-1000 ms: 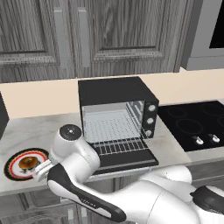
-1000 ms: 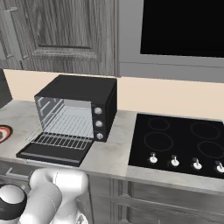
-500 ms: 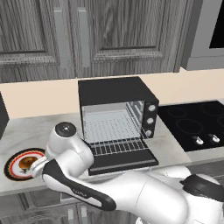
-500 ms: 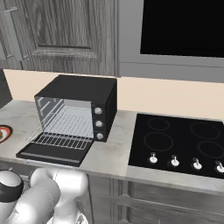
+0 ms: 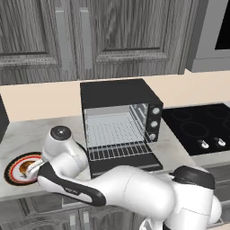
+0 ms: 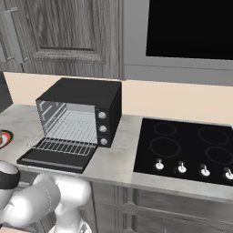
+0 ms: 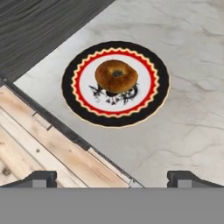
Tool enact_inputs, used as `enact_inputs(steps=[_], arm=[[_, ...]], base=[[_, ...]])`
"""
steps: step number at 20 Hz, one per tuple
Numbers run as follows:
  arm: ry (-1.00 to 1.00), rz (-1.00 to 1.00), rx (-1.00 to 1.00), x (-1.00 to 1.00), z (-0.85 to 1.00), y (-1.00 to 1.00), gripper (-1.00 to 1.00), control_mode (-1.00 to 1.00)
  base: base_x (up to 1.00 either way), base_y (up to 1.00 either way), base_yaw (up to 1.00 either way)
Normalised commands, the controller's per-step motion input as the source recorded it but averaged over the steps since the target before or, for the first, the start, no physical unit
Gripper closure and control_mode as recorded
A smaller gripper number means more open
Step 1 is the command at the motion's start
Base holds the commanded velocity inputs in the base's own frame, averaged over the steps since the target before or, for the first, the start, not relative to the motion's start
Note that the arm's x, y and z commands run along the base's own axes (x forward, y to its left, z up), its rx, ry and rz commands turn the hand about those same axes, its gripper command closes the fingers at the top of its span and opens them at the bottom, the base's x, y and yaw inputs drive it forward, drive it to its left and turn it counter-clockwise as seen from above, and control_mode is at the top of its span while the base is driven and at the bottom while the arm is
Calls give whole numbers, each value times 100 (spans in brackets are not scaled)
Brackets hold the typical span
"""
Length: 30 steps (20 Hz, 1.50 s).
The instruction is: Pick up the bagel from the plate, place it on the toaster oven rack, close the door, and set the timer.
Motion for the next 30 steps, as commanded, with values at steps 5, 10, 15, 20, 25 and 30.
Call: enact_inputs(steps=[5, 10, 15, 20, 25, 30], arm=[[1, 0, 0, 25, -11, 15, -100, -100], [0, 0, 0, 18, -13, 15, -100, -100], [0, 0, 0, 12, -21, 17, -100, -100], [0, 0, 0, 10, -19, 11, -100, -100], [0, 0, 0, 13, -12, 3, -100, -100], [0, 0, 0, 16, -10, 2, -100, -100]], base=[[0, 0, 0], [0, 0, 0], [0, 0, 0], [0, 0, 0], [0, 0, 0], [0, 0, 0]])
